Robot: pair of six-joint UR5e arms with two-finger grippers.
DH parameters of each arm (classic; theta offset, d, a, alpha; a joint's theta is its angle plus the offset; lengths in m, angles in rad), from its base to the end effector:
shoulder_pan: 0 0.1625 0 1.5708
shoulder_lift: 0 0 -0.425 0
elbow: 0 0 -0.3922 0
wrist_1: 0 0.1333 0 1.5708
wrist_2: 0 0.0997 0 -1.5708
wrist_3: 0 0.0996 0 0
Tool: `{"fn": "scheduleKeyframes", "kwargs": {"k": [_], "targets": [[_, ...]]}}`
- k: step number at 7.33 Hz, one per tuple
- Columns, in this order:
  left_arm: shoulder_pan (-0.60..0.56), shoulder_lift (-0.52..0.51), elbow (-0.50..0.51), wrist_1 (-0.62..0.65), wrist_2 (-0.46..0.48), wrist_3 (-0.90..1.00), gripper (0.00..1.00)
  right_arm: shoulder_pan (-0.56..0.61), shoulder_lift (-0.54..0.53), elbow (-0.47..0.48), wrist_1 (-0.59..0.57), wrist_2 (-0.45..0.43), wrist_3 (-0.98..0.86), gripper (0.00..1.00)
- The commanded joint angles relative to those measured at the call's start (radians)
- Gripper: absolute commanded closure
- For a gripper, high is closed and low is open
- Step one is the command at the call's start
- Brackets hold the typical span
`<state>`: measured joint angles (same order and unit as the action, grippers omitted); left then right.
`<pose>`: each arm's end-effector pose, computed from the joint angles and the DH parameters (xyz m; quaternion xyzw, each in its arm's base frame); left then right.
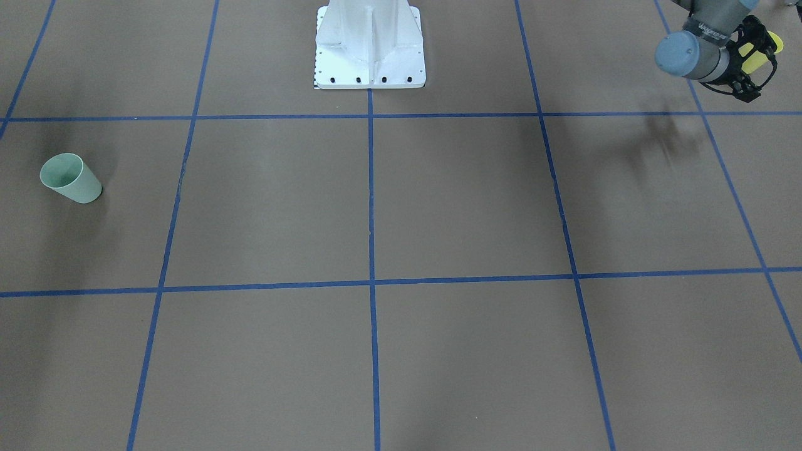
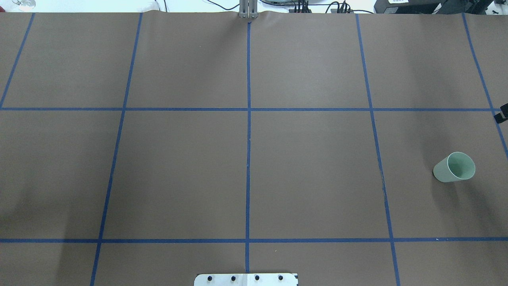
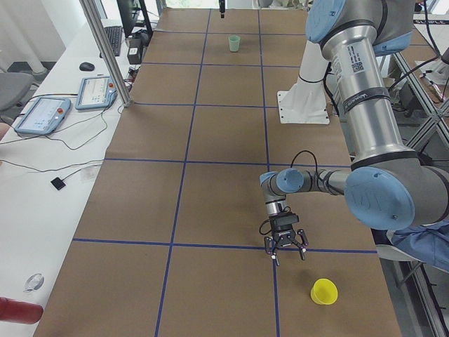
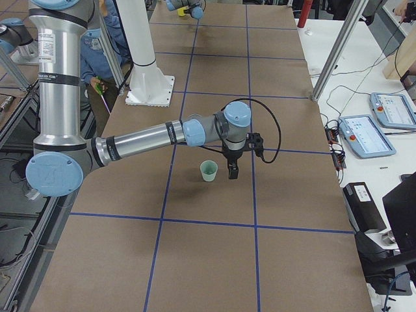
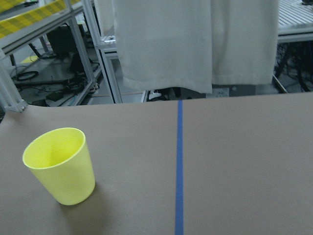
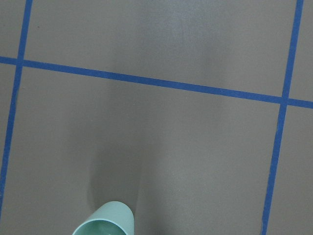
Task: Transfer and stack yellow cup on green cup
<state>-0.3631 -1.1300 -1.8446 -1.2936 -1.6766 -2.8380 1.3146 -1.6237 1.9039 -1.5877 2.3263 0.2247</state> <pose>0.1928 -0.2046 0.7443 0.0497 -0.2204 -0.7169 0.6595 -0.0561 -0.4707 0.5225 0.0314 -0.3842 -0.0629 0.9206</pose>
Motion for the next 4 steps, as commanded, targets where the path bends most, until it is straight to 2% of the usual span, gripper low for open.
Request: {"fn": "scheduleKeyframes", "kwargs": {"k": [1,4], "targets": [[0.018,0.004,0.080,-0.067,-0.056,-0.004,0.01,0.000,-0.004,0.004,0.000,0.004,0.001,0.00],[0.044,0.007,0.143,-0.070,-0.124,-0.064,0.01,0.000,-0.004,0.009,0.000,0.007,0.001,0.00]]}}
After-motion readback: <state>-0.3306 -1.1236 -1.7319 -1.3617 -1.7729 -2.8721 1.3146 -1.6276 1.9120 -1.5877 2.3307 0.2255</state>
